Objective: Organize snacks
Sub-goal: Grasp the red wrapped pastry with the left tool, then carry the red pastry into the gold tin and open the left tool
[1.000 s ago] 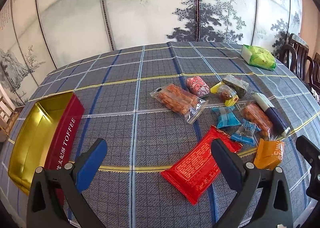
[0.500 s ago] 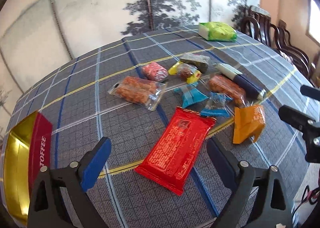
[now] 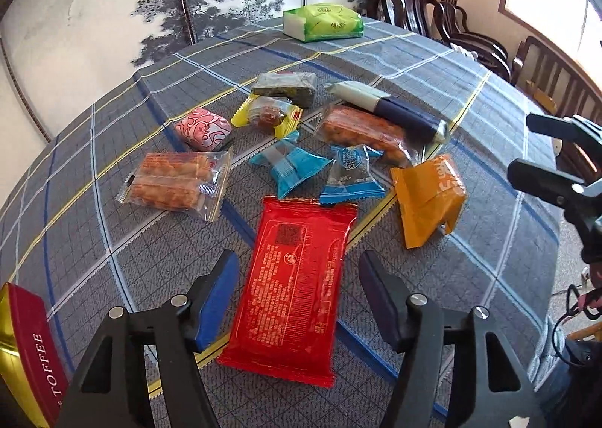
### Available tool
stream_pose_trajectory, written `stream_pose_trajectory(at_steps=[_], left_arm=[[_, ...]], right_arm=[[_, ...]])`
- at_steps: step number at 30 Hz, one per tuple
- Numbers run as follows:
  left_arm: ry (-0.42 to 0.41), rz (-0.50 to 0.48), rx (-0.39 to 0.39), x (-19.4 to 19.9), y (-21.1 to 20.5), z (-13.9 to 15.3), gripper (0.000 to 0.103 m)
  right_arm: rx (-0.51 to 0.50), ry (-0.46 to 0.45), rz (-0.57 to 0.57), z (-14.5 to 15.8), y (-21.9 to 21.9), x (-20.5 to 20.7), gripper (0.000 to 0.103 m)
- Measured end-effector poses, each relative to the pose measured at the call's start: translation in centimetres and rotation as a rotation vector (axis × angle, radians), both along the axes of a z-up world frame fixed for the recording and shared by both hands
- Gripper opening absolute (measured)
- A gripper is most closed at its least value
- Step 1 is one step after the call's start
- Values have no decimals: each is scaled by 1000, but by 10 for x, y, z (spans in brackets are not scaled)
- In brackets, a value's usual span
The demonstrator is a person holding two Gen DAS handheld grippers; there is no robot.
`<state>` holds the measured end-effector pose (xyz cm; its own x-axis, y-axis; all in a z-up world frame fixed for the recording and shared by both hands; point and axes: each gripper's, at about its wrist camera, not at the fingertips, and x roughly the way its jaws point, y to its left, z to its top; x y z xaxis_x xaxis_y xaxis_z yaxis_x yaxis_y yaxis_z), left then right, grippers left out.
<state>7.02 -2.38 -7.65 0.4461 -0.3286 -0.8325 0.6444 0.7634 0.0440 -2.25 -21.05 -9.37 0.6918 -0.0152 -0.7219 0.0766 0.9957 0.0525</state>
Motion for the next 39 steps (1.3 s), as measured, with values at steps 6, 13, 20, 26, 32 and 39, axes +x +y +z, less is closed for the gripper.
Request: stream_pose_trajectory(at_steps=[6,13,20,26,32,39], left_arm=[[45,-10,-33,3,0,-11,45],[53,37,-29,-4,4,-5,40],[-13,132,-51,-22,13,21,39],[-139,287,-35,-21,32,55,39],[-220,398,-30,-10,59,82,39],[-261,514,-16,-3,99,97,39]], right_arm=[[-12,8,13,-3,4,0,103],[-5,22,8,-6,6,-1,103],[-11,15,23,-4,14,-1,103],[-9,29,29,-9,17,-3,103],[-1,40,26,-10,17,-4,103],[-12,29,38,-6,23,-7,103]])
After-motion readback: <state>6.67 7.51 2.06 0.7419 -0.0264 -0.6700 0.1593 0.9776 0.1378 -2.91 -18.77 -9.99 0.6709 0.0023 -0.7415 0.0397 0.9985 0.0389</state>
